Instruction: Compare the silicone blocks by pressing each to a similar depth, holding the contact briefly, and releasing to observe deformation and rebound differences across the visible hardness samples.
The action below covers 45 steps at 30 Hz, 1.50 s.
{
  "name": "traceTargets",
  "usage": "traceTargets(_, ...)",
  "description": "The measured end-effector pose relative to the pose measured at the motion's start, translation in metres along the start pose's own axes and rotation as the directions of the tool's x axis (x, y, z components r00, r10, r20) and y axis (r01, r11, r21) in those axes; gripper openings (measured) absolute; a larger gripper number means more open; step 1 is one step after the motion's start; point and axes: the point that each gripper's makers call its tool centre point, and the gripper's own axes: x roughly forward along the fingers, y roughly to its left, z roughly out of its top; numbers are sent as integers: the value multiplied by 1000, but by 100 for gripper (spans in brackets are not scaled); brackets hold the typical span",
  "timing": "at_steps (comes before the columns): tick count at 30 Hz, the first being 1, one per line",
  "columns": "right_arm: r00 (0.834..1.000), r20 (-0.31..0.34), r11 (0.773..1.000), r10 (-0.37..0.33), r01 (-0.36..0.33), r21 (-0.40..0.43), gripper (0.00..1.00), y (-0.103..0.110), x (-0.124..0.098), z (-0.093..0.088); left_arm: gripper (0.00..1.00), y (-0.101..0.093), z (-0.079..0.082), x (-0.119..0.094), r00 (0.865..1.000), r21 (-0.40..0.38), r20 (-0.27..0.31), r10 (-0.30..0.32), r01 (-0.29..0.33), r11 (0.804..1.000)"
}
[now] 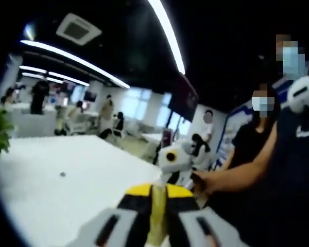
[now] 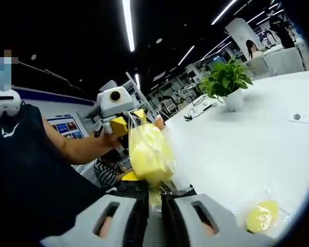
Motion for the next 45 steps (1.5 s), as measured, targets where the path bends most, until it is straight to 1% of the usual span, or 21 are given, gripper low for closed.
traceTargets(1,1000,-7,1000,-12,12,-3,4,-2,1,-2,5,2,-2,0,1000,16,-14,14,-13,1000)
traceTargets(2,1000,-13,1000,-14,14,-9,4,-4,1,-4,4,-1,-4,0,1000,-18,-23,-2,2,1000)
traceTargets(5,1000,-1,1000,-10,10,2,4,-2,1,-2,2,0,-2,-1,1000,-26,-10,-2,2,1000)
traceTargets(6,1000,1,1000,-9,9,2,4,-1,1,-1,3,-2,-1,-2,1000,-57,-11,-11,10,998)
traceTargets(7,1000,4,1000,-8,8,7,4,-2,1,0,3,-1,0,-2,1000,-63,-9,-11,11,998)
traceTargets(11,1000,3,999,-15,15,31,4,-2,2,2,5,4,1,-2,1000,-77,14,5,-4,997)
traceTargets(14,1000,2,999,-17,17,37,4,-2,1,1,6,1,2,0,1000,-81,25,2,0,997)
traceTargets(17,1000,-5,999,-27,28,42,5,-3,0,0,8,3,2,1,999,-7,39,27,-27,1000)
traceTargets(18,999,-9,999,-30,31,37,4,-4,0,-1,8,2,3,1,999,-2,43,27,-27,1000)
traceTargets(20,999,-26,999,-27,28,39,4,-3,2,-5,8,-1,8,2,998,-18,70,11,-10,1000)
traceTargets(21,999,-24,999,-24,25,40,5,-2,2,-6,4,-2,7,3,998,-22,62,7,-5,1000)
traceTargets(22,1000,-22,999,-20,21,45,5,-1,2,-6,3,0,6,3,998,-7,60,14,-14,1000)
traceTargets(23,1000,-22,999,-20,21,48,5,-1,3,-6,2,1,6,2,998,-13,53,15,-15,1000)
traceTargets(24,1000,-23,999,-18,20,49,5,0,3,-7,2,-1,5,3,999,-34,46,9,-7,999)
traceTargets(31,1000,-19,997,-8,9,71,5,3,2,-6,0,-2,7,3,999,-11,38,5,-5,1000)
traceTargets(34,1000,-11,998,-6,6,68,6,3,1,-6,0,-3,7,4,999,-10,33,5,-5,1000)
traceTargets(36,1000,-5,998,0,0,70,7,2,1,-6,0,-3,7,4,1000,-45,20,1,0,999)
traceTargets(38,1000,10,997,19,-19,77,8,4,1,-6,0,-3,9,5,1000,-45,17,7,-6,999)
traceTargets(40,1000,31,999,2,-4,41,9,1,2,-4,0,-2,9,5,1000,-31,4,20,-20,999)
traceTargets(42,998,55,999,16,-19,41,10,3,2,-2,0,-3,12,5,1000,-39,10,14,-13,999)
traceTargets(45,996,84,1000,17,-17,-1,11,4,1,2,0,-3,16,6,1000,-40,8,18,-17,999)
